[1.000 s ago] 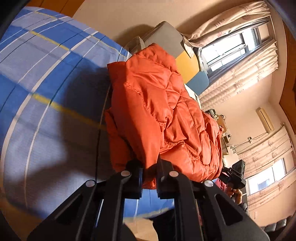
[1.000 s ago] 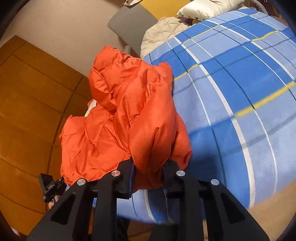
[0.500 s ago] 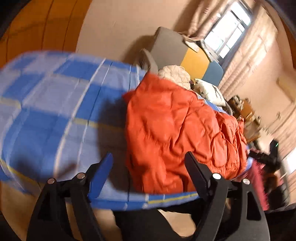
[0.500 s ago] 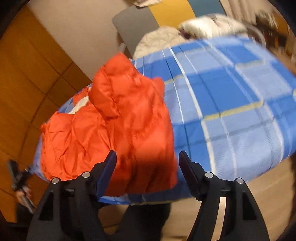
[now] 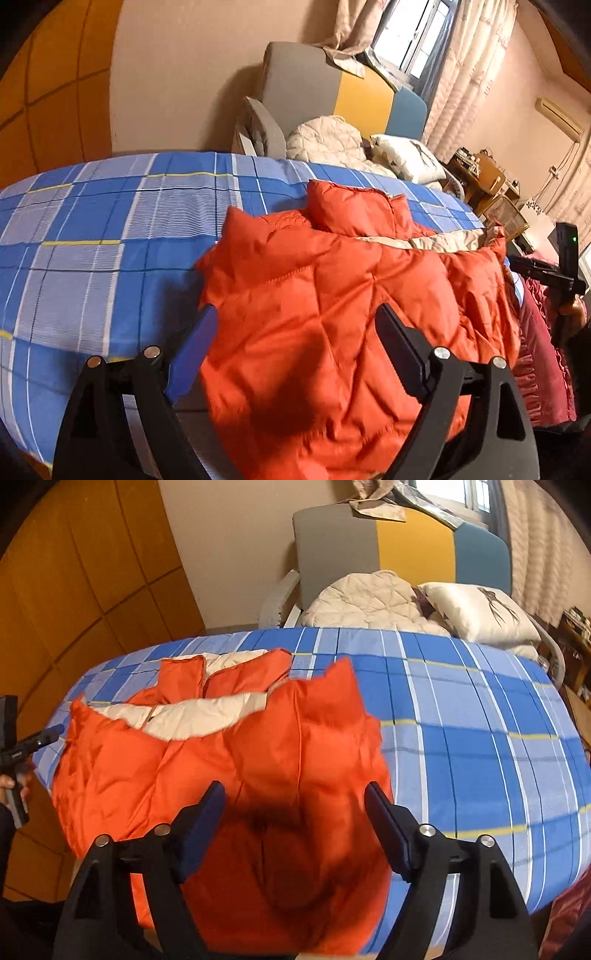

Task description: Fold large clothes

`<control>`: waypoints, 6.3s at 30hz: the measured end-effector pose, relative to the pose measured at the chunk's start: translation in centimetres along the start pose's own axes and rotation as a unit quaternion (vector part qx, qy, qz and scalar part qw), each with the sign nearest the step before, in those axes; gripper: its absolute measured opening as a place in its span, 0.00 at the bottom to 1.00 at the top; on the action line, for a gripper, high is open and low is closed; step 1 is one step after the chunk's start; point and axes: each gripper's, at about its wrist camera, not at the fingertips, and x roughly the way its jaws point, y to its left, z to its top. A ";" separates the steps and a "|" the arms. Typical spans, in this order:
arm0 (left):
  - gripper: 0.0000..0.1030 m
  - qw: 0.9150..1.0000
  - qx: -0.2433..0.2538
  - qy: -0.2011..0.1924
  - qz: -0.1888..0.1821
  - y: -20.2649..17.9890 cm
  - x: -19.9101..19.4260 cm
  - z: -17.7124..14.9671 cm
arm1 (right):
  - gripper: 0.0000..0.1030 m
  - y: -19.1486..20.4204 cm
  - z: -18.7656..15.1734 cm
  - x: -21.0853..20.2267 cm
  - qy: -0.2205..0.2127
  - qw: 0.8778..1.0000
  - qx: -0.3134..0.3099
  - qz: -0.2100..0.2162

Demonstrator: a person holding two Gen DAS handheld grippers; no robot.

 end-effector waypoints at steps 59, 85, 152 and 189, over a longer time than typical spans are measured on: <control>0.00 0.987 -0.060 -0.108 0.102 0.3 2.9 12.2 | 0.14 -0.3 12.1 4.7 -0.070 0.989 0.017 -0.130; 0.63 0.988 -0.151 0.024 0.015 6.3 10.6 8.9 | 0.12 -2.5 11.2 13.5 -0.010 0.988 0.042 -0.147; 0.52 0.993 0.018 -0.071 0.097 -16.6 7.5 2.2 | 0.66 7.4 1.2 7.4 -0.033 0.994 0.024 -0.104; 0.56 0.988 -0.052 -0.071 0.129 -9.0 7.1 -0.6 | 0.76 -3.2 -6.3 2.3 -0.038 0.968 0.236 -0.082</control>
